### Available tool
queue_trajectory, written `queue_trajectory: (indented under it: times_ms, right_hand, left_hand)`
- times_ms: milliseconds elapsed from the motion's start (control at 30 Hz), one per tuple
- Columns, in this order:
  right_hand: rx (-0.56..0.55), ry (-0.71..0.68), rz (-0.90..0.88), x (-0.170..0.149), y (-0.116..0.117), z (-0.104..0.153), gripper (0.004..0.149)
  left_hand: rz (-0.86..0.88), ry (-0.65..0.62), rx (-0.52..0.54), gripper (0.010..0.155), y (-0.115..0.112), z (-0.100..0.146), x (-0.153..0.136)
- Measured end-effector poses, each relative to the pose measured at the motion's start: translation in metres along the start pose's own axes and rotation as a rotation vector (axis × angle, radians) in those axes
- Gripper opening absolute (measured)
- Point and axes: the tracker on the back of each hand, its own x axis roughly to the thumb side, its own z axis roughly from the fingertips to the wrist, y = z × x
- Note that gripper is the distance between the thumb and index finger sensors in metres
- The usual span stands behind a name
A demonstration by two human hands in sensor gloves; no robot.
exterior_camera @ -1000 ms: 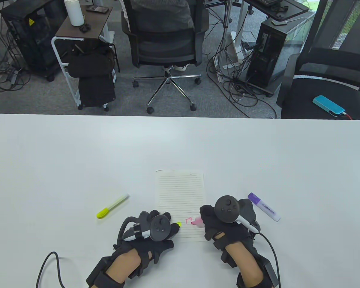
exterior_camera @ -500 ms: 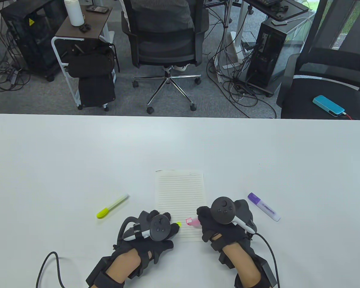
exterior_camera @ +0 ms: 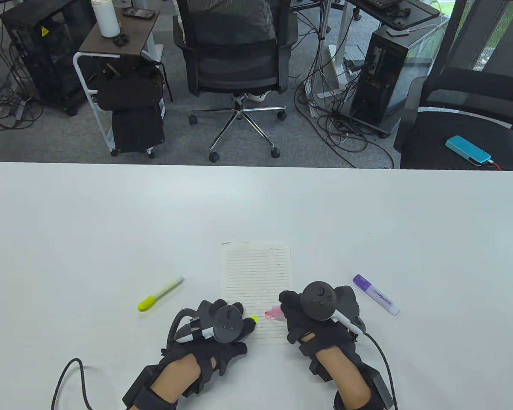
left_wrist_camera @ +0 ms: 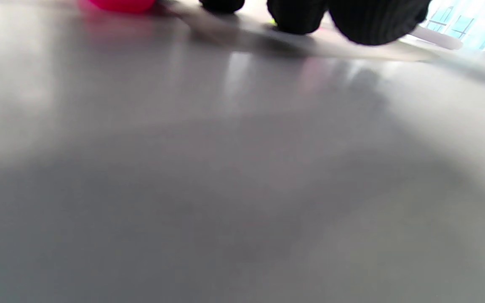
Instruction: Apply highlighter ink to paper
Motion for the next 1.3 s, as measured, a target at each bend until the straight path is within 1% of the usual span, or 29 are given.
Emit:
queue_trajectory:
  times_ms: [133,200,300,400,500,600,667,867,933,1033,1233,1300]
  right_hand:
    - [-0.018,0.042,0.023,-0.0020,-0.0042,0.0018,0.038]
    - [-0.021,0.030,0.015,-0.0023,-0.0034,0.0017,0.039]
    - [0.015,0.007,-0.036,0.0001,0.0023,-0.0005,0.039]
    - [0.004,0.047,0.010,0.0008,-0.0005,0.0008,0.039]
    - [-0.002,0.092,0.000,-0.0030,-0.0035,0.0030,0.039]
    - [-0.007,0.068,-0.019,-0.0032,-0.0019,0.0022,0.039]
    - [0.024,0.057,-0.055,-0.0020,0.0017,0.0011,0.039]
    - [0.005,0.124,-0.006,-0.0042,-0.0042,0.0041,0.039]
    - [-0.002,0.102,-0.016,-0.0036,-0.0033,0.0038,0.039]
    - [0.028,0.081,-0.054,-0.0024,0.0010,0.0019,0.039]
    - [0.016,0.140,-0.031,-0.0051,-0.0030,0.0043,0.039]
    - [0.009,0.127,-0.038,-0.0049,-0.0027,0.0043,0.039]
  left_hand:
    - [0.000,0.000,0.000,0.066,0.0000,0.0000,0.0000]
    - [0.000,0.000,0.000,0.066,0.0000,0.0000,0.0000]
    - [0.000,0.000,0.000,0.066,0.0000,0.0000,0.0000]
    - [0.000,0.000,0.000,0.066,0.0000,0.0000,0.0000]
    - [0.000,0.000,0.000,0.066,0.0000,0.0000,0.0000]
    - [0.000,0.000,0.000,0.067,0.0000,0.0000,0.0000]
    - [0.000,0.000,0.000,0.066,0.0000,0.0000,0.0000]
    - [0.000,0.000,0.000,0.067,0.0000,0.0000,0.0000]
    - [0.000,0.000,0.000,0.067,0.0000,0.0000,0.0000]
    - [0.000,0.000,0.000,0.067,0.0000,0.0000,0.0000]
    - [0.002,0.002,-0.009,0.067,-0.0002,0.0003,0.0001]
    - [0.002,0.002,-0.009,0.067,-0.0002,0.0003,0.0001]
